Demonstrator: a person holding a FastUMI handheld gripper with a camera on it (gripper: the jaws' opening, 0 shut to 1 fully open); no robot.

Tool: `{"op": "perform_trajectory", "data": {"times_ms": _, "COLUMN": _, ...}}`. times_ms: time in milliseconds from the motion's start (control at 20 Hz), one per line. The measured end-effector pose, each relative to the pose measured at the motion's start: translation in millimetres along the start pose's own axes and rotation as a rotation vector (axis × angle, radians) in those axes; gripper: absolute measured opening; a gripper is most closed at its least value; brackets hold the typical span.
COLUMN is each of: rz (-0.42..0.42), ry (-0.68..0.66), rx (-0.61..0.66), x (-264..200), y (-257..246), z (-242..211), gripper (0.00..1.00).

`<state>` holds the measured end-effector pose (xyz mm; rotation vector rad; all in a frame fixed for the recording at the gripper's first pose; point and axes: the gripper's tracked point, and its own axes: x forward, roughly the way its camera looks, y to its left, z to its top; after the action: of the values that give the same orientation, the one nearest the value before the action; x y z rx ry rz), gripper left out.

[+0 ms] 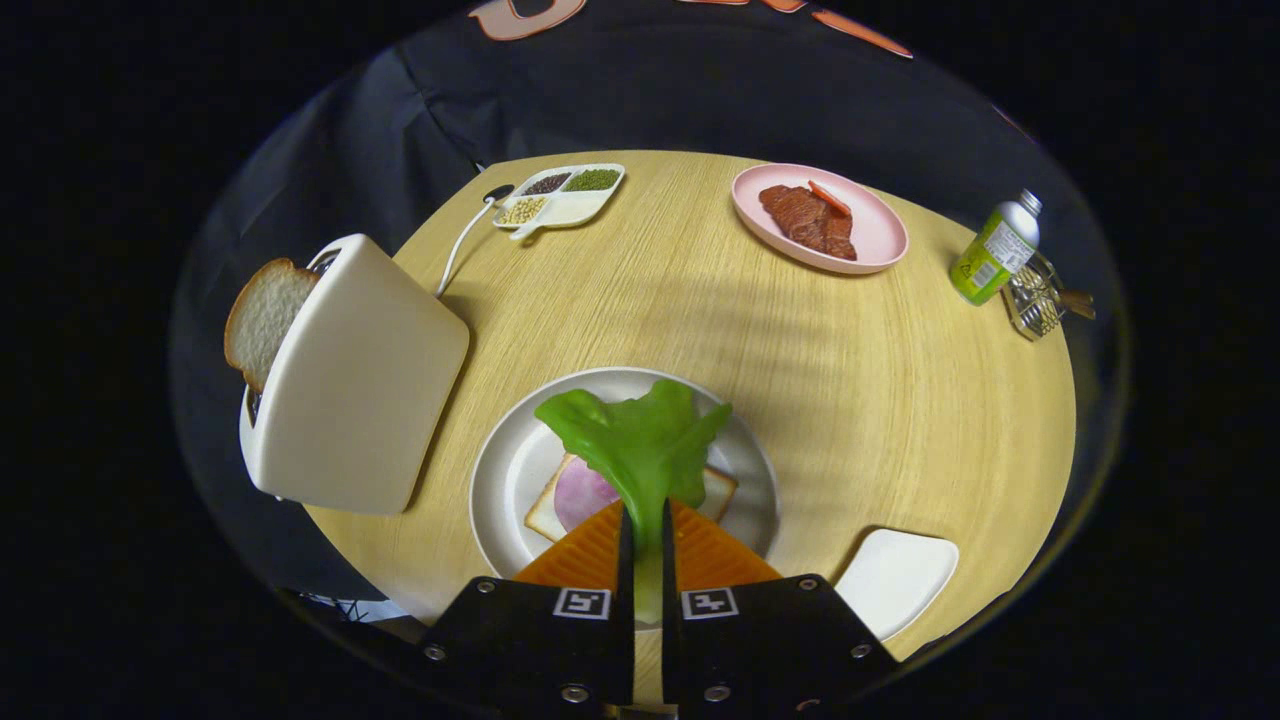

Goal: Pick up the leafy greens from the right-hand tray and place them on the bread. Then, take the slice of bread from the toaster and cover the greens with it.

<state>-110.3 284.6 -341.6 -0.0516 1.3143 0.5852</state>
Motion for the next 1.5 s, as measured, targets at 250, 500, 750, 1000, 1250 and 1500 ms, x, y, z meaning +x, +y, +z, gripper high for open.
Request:
{"op": "perform_trajectory", "data": {"times_ms": 250, "rz": 0.022, "ry": 0.044, "rx": -0.002, "x": 9.6, "y": 20.9, "z": -5.9, "gripper": 0.27}}
{"op": "perform_trajectory", "data": {"times_ms": 500, "rz": -0.003, "ry": 0.006, "rx": -0.023, "x": 2.4, "y": 23.5, "z": 2.2, "gripper": 0.51}}
{"op": "perform_trajectory", "data": {"times_ms": 750, "rz": 0.018, "ry": -0.080, "rx": 0.017, "x": -37.1, "y": 38.8, "z": 33.0, "gripper": 0.58}}
{"op": "perform_trajectory", "data": {"times_ms": 1000, "rz": 0.050, "ry": -0.168, "rx": 0.012, "x": -88.7, "y": 75.2, "z": 77.6, "gripper": 0.75}}
{"op": "perform_trajectory", "data": {"times_ms": 1250, "rz": 0.060, "ry": -0.182, "rx": -0.033, "x": -119.8, "y": 121.5, "z": 108.1, "gripper": 0.83}}
{"op": "perform_trajectory", "data": {"times_ms": 1500, "rz": 0.078, "ry": -0.153, "rx": -0.091, "x": -125.6, "y": 175.4, "z": 126.4, "gripper": 0.85}}
